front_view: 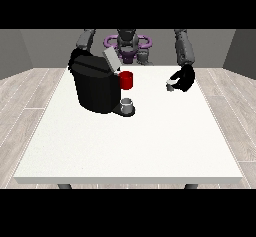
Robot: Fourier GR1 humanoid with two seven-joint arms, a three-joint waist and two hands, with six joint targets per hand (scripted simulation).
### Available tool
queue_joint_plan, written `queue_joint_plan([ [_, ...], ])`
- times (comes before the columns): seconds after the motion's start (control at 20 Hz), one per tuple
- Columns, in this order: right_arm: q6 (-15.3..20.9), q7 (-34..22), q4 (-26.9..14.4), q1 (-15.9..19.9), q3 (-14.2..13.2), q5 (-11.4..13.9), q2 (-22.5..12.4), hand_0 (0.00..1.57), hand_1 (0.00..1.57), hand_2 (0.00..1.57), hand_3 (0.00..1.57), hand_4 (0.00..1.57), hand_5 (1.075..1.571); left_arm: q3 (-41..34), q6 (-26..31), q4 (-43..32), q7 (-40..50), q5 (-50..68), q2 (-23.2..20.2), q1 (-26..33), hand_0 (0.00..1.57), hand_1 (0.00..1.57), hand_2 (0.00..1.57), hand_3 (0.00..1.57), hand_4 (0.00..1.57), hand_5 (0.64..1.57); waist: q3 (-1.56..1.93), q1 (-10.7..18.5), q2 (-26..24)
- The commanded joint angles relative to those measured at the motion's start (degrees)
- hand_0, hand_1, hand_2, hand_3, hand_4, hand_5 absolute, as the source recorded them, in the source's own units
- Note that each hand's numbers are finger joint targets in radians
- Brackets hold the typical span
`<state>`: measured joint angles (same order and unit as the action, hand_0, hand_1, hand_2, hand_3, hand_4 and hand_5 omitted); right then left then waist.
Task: Insert the coffee pod into the coffee machine and close the lid
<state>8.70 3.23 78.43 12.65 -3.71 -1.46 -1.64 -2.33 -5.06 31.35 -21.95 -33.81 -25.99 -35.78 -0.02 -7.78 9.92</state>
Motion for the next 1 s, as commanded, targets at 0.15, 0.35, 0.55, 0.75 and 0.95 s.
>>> queue_joint_plan([
  [0.15,-1.5,-0.1,-2.9,-0.5,0.3,-0.2,-0.4,0.0,0.0,0.0,0.0,0.47,1.571,1.0,5.2,3.4,2.1,-0.3,1.1,-5.4,1.34,1.34,1.4,1.36,0.59,1.571,0.03,-0.4,-4.2],
  [0.35,0.2,1.3,-6.7,-0.1,-0.2,0.5,0.4,0.0,0.0,0.0,0.0,0.46,1.571,1.6,11.8,6.4,4.3,0.2,0.7,-9.2,1.26,1.26,1.32,1.3,0.53,1.571,0.05,1.5,-6.3],
  [0.55,-1.8,4.5,-7.3,-0.2,-0.7,-1.1,0.6,0.0,0.0,0.0,0.0,0.49,1.571,1.2,13.8,8.0,5.3,0.2,-0.1,-12.8,1.25,1.25,1.33,1.29,0.56,1.571,0.06,0.0,-5.3],
  [0.75,-1.1,2.0,-5.7,0.5,1.4,0.0,1.4,0.0,0.0,0.0,0.0,0.5,1.571,0.0,12.6,7.9,7.8,-0.3,0.6,-14.8,1.27,1.27,1.34,1.29,0.55,1.571,0.03,-2.0,-4.4],
  [0.95,-3.5,4.5,-6.5,3.9,-2.1,-2.6,-1.4,0.0,0.0,0.0,0.0,0.52,1.571,-1.1,11.5,8.8,9.7,0.0,1.9,-18.3,1.25,1.25,1.33,1.28,0.54,1.571,0.05,-2.8,-0.7],
])
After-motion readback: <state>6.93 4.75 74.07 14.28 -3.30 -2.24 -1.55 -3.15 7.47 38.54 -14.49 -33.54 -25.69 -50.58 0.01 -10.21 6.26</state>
